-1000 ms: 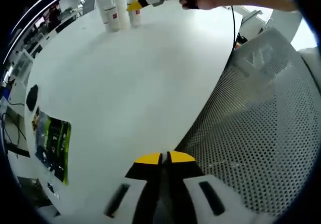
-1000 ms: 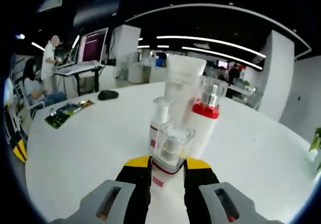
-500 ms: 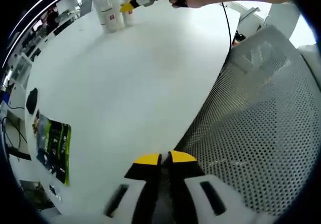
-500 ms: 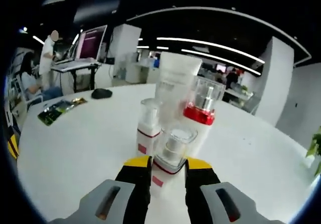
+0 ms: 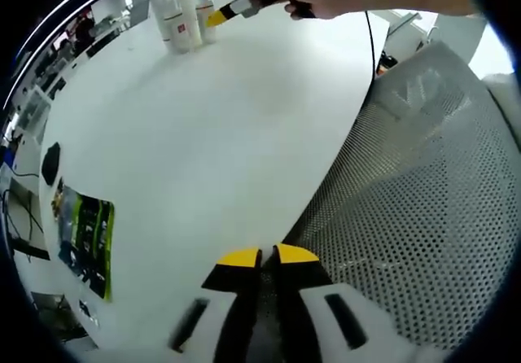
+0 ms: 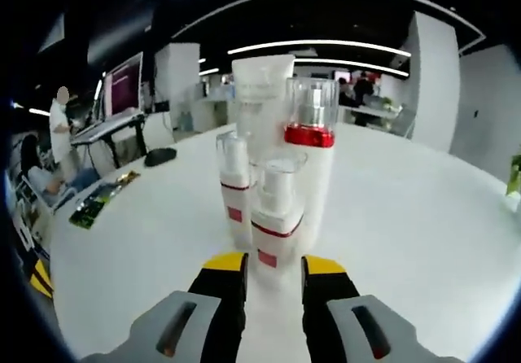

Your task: Arrange the skincare products in the storage area until every visible bottle or jar stands upright without overlapping.

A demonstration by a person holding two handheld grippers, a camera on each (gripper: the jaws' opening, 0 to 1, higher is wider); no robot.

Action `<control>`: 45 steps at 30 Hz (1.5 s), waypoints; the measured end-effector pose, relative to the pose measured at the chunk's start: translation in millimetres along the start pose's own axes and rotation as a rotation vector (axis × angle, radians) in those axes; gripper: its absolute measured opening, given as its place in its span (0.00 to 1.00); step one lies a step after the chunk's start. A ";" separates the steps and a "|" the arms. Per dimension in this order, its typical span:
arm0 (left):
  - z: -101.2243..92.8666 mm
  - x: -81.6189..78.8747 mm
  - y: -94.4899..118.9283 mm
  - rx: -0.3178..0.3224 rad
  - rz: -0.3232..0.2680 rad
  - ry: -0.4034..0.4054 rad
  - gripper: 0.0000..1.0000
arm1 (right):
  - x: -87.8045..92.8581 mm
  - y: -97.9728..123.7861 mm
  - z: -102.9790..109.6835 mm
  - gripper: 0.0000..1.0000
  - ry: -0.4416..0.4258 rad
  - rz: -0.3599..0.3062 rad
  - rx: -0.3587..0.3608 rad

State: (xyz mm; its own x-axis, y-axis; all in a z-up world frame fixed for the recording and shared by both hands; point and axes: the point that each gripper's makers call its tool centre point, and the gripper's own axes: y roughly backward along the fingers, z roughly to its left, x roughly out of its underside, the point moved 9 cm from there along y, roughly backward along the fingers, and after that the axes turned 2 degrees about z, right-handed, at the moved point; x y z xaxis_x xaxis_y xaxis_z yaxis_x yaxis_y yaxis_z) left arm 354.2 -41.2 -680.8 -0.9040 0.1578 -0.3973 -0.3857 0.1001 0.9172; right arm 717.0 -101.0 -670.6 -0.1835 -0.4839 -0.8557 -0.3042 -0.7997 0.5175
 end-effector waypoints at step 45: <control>1.1 1.4 -0.6 -0.008 0.002 0.009 0.04 | -4.3 -21.3 6.7 0.24 -0.304 0.081 0.140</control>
State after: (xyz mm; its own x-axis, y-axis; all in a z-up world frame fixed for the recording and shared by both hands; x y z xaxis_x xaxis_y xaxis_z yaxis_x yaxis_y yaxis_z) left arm 353.4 -40.0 -682.0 -0.9064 0.1488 -0.3954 -0.3855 0.0917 0.9181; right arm 718.0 -79.5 -677.9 -0.4765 -0.3990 -0.7834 -0.3984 -0.6964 0.5970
